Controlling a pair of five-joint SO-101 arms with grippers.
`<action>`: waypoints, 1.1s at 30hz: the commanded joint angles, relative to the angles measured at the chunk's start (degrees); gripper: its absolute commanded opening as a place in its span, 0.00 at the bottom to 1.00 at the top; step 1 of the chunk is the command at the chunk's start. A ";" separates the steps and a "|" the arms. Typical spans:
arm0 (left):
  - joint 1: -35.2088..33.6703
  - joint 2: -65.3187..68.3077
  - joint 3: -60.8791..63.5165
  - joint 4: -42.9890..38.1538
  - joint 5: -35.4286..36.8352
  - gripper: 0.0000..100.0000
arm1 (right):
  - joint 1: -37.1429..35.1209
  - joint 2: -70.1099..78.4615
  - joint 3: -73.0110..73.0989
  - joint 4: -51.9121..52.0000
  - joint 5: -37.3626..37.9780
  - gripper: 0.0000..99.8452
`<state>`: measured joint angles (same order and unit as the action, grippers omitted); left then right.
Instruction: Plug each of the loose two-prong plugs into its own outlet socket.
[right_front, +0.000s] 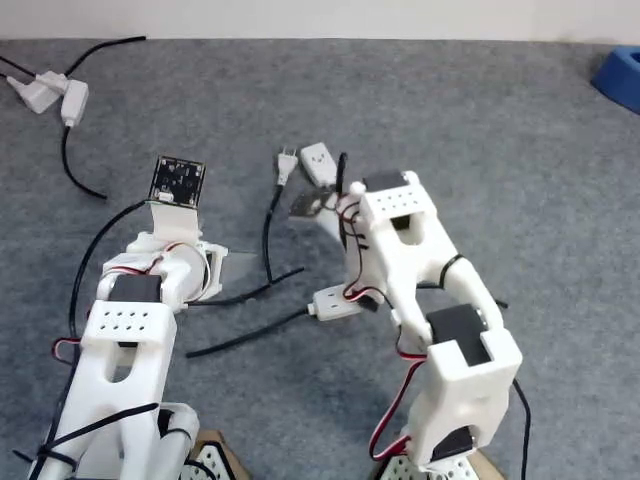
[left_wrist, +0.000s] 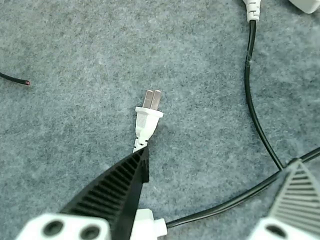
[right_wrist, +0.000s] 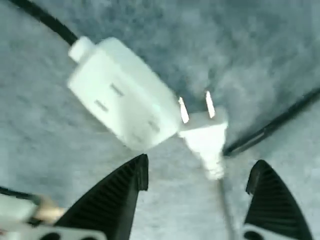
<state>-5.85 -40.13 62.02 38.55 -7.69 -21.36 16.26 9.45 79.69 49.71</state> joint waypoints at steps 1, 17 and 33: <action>0.40 -0.13 -0.22 -0.88 -0.44 0.40 | 1.89 -0.92 0.48 -5.05 7.82 0.24; 0.48 -0.13 -0.22 -0.70 -0.44 0.40 | 4.53 -0.57 2.51 -6.64 13.98 0.18; 0.57 -0.13 -0.22 -0.70 -0.44 0.40 | 7.43 -0.57 7.34 -13.32 13.80 0.17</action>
<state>-5.85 -40.13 62.02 38.55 -7.69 -16.26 15.74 16.40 67.47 62.99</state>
